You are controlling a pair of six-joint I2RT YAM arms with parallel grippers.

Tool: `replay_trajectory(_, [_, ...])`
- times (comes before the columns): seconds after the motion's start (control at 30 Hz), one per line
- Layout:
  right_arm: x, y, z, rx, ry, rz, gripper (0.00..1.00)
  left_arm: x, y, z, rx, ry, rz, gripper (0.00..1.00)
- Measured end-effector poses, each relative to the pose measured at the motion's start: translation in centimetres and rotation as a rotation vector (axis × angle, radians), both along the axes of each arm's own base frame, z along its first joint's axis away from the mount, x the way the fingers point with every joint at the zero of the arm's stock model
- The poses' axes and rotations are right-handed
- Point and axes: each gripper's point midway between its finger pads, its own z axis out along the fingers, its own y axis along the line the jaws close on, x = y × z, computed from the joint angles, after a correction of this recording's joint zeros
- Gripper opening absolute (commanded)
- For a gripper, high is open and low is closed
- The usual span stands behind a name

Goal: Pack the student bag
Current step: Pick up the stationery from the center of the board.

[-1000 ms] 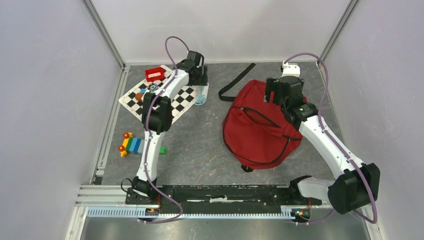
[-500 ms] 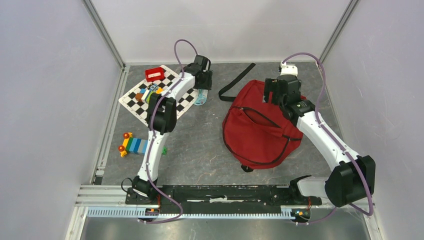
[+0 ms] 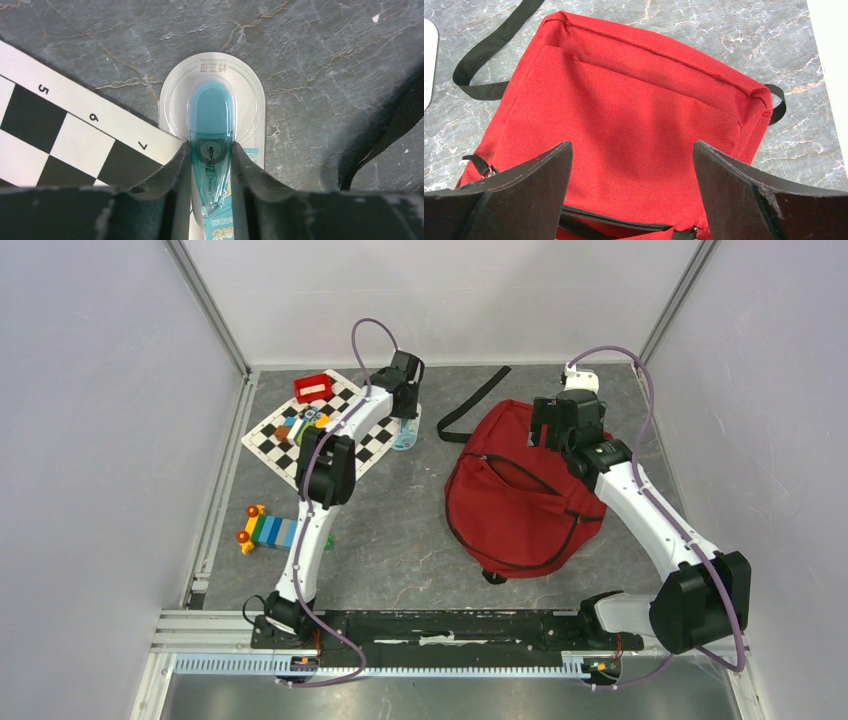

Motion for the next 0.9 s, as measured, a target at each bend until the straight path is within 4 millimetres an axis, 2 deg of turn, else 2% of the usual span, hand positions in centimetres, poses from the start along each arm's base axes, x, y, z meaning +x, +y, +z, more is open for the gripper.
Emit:
replay_trajectory(0.1, [0.0,0.0,0.0,-0.001,0.0,-0.001,0.93,0.0,-0.1,0.0,0.005,-0.002,-0.004,0.02])
replay_trajectory(0.23, [0.0,-0.1,0.1,-0.004,-0.001,0.001,0.94,-0.2,-0.2,0.1,-0.002,-0.01,-0.006,0.02])
replay_trajectory(0.37, [0.0,0.2,0.5,-0.017,-0.01,0.04,0.98,-2.4,-0.2,0.7,-0.043,0.015,-0.007,0.02])
replay_trajectory(0.43, [0.1,0.7,0.6,-0.019,-0.015,0.078,0.98,-3.6,-0.4,1.5,-0.081,0.021,-0.01,0.02])
replay_trajectory(0.6, [0.6,2.9,0.9,0.001,-0.029,0.22,0.98,-5.7,-1.3,4.5,-0.19,-0.004,-0.037,0.02])
replay_trajectory(0.7, [1.2,4.5,0.9,0.03,-0.034,0.297,0.98,-6.8,-1.8,5.5,-0.241,-0.015,-0.068,0.02])
replay_trajectory(0.83, [2.9,7.4,0.8,0.108,-0.031,0.392,0.98,-8.6,-2.5,5.4,-0.302,0.001,-0.114,0.02])
replay_trajectory(0.9, [4.1,9.3,0.6,0.169,-0.018,0.429,0.94,-9.5,-2.7,4.7,-0.321,0.018,-0.13,0.02])
